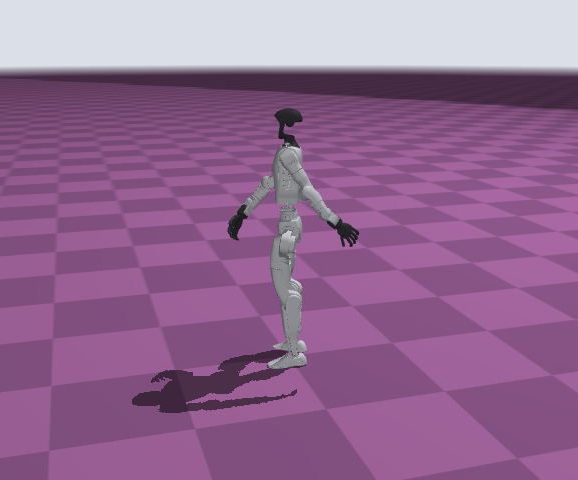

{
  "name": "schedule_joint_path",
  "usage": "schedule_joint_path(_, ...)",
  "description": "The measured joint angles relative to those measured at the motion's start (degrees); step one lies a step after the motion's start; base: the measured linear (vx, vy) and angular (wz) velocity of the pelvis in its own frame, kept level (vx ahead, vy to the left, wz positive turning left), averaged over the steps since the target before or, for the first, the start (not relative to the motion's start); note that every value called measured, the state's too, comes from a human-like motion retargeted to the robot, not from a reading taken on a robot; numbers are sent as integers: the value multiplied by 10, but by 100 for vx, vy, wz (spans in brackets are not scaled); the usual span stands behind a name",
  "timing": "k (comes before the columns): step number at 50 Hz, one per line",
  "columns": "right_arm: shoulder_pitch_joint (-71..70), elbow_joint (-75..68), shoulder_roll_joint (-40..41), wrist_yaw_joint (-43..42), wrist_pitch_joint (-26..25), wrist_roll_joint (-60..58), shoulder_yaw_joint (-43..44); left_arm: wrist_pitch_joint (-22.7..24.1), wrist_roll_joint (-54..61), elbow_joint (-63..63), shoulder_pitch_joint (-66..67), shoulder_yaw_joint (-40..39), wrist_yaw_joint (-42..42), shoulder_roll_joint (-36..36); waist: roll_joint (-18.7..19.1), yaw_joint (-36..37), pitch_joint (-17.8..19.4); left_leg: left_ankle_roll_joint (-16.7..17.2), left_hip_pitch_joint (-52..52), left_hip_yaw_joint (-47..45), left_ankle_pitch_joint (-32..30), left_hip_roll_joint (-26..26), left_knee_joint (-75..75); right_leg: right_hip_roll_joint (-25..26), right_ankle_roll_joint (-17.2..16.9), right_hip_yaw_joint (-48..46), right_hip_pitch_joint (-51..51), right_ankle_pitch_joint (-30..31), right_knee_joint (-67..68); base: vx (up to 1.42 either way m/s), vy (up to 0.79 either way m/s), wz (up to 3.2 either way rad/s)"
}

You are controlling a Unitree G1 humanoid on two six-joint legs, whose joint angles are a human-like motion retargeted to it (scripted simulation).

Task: Upper body actions

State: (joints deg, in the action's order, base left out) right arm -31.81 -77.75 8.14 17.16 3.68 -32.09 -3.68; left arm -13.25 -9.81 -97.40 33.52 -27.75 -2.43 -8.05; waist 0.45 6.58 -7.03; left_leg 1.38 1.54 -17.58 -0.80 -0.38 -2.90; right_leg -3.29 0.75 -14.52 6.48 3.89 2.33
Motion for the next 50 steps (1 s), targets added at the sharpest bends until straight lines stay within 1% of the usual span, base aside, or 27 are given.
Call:
schedule_joint_path(2, -15, 23, 18, 5, 41, 17, -8, -1, 19, 0, 14, -11, 19, 5, 0, -8, -1, 0, -1, -1, 1, 1, 1, 1, 0, 2, 0, 0, 0, 0, 0, 0)
schedule_joint_path(5, -9, 40, 31, -12, 94, 25, -25, 12, 47, 0, -2, -10, 33, 10, -3, -15, -6, 1, 1, 0, 2, 1, 2, 1, 0, 2, -1, -1, 0, 2, 0, 2)
schedule_joint_path(7, 15, 37, 25, -36, 107, 20, -38, 21, 59, 0, -42, 6, 36, 11, -7, -17, -12, 0, 2, 2, 2, 0, 3, 0, 0, 0, -1, -2, 0, 8, 3, 11)
schedule_joint_path(9, 53, 25, 11, -53, 102, 3, -44, 32, 70, 0, -100, 41, 41, 12, -11, -17, -18, -1, 4, 4, 1, -2, 3, -2, 0, -2, -1, -3, 0, 10, 5, 9)
schedule_joint_path(10, 75, 16, 3, -59, 94, -10, -44, 38, 75, 0, -132, 63, 45, 12, -12, -17, -20, -1, 5, 5, 1, -3, 4, -2, 0, -3, -2, -4, 0, 11, 3, 12)
schedule_joint_path(13, 148, -43, -32, -66, 42, -62, -15, 52, 52, 0, -254, 133, 49, 17, -16, -23, -27, -4, 7, 12, 0, -6, 5, -5, -1, -15, -7, -4, -3, 11, 4, 22)
schedule_joint_path(15, 197, -101, -64, -76, -2, -91, 17, 60, 25, 0, -347, 165, 25, 23, -19, -30, -29, -6, 9, 18, -1, -8, 6, -7, -1, -27, -13, -4, -6, 8, 0, 30)
schedule_joint_path(17, 246, -162, -103, -94, -50, -97, 58, 72, 6, 14, -435, 183, -15, 33, -24, -34, -28, -8, 10, 24, -2, -11, 7, -9, -3, -37, -19, -5, -9, 7, -2, 27)
schedule_joint_path(18, 271, -188, -123, -103, -75, -91, 82, 77, -2, 36, -471, 188, -35, 40, -27, -37, -27, -9, 11, 27, -2, -13, 8, -11, -3, -42, -22, -5, -11, 6, -2, 26)
schedule_joint_path(20, 341, -196, -161, -109, -135, -61, 130, 97, -9, 78, -540, 199, -63, 54, -33, -41, -24, -10, 13, 31, -2, -16, 9, -14, -5, -50, -25, -4, -14, 3, -3, 21)
schedule_joint_path(22, 410, -196, -195, -116, -177, -10, 177, 125, -22, 120, -598, 205, -69, 64, -35, -42, -23, -11, 15, 32, -1, -18, 9, -16, -6, -51, -26, -3, -16, 0, -3, -1)
schedule_joint_path(23, 441, -196, -212, -121, -189, 18, 199, 137, -31, 141, -624, 207, -66, 68, -35, -42, -23, -12, 17, 30, -1, -18, 10, -16, -6, -49, -25, -2, -17, 0, 0, 0)
schedule_joint_path(25, 499, -196, -244, -138, -192, 71, 240, 160, -48, 182, -668, 218, -57, 66, -34, -42, -21, -12, 18, 26, 1, -19, 11, -17, -6, -45, -22, -1, -18, -3, -1, -9)
schedule_joint_path(28, 564, -196, -276, -179, -167, 125, 295, 191, -64, 234, -710, 238, -31, 49, -28, -43, -14, -12, 18, 20, 3, -19, 12, -18, -5, -39, -19, 0, -16, -8, -2, -18)
schedule_joint_path(30, 592, -196, -289, -209, -160, 149, 323, 203, -68, 258, -719, 245, -12, 37, -25, -45, -9, -12, 17, 17, 4, -19, 12, -19, -4, -36, -18, 0, -15, -7, 1, -11)
schedule_joint_path(33, 610, -196, -290, -263, -173, 197, 347, 209, -61, 264, -708, 245, -6, 40, -23, -41, -7, -13, 15, 17, 5, -20, 12, -19, -3, -37, -20, -2, -15, 0, 0, 0)
schedule_joint_path(35, 601, -196, -278, -303, -170, 242, 357, 208, -47, 253, -685, 243, -20, 48, -22, -37, -8, -14, 15, 19, 5, -21, 11, -19, -3, -40, -20, -3, -14, 0, 0, 0)
schedule_joint_path(38, 549, -196, -243, -311, -126, 300, 355, 195, -29, 213, -625, 234, -51, 58, -20, -32, -12, -14, 16, 22, 5, -21, 10, -19, -4, -43, -19, -4, -13, 0, 0, 0)
schedule_joint_path(41, 466, -196, -201, -260, -87, 341, 322, 179, -26, 144, -543, 211, -62, 60, -16, -25, -15, -15, 11, 17, 6, -19, 7, -16, -3, -40, -16, -3, -11, 0, 1, -8)
schedule_joint_path(44, 360, -196, -159, -202, -76, 340, 244, 147, -31, 51, -450, 173, -47, 47, -11, -19, -16, -13, 1, 4, 9, -16, 4, -12, -3, -27, -12, -1, -6, -2, 3, -40)
schedule_joint_path(45, 321, -196, -144, -181, -75, 327, 213, 130, -31, 16, -418, 157, -38, 40, -9, -19, -16, -13, -3, -2, 10, -14, 3, -11, -3, -21, -9, 0, -4, -3, 1, -49)
schedule_joint_path(47, 238, -191, -107, -131, -75, 270, 151, 74, -28, 0, -329, 122, -24, 32, -4, -25, -14, -11, -10, -13, 13, -12, 0, -8, -3, -10, -5, 3, -1, -4, 0, -51)
schedule_joint_path(48, 204, -174, -85, -104, -77, 234, 120, 48, -21, 0, -281, 110, -24, 30, -2, -27, -12, -10, -13, -19, 14, -11, -2, -6, -3, -5, -3, 5, -1, -6, -2, -51)
schedule_joint_path(50, 147, -130, -45, -41, -70, 163, 62, 10, -16, 0, -188, 93, -46, 25, 3, -34, -10, -8, -17, -29, 16, -8, -4, -2, -3, 5, 2, 8, 0, -5, -2, -46)
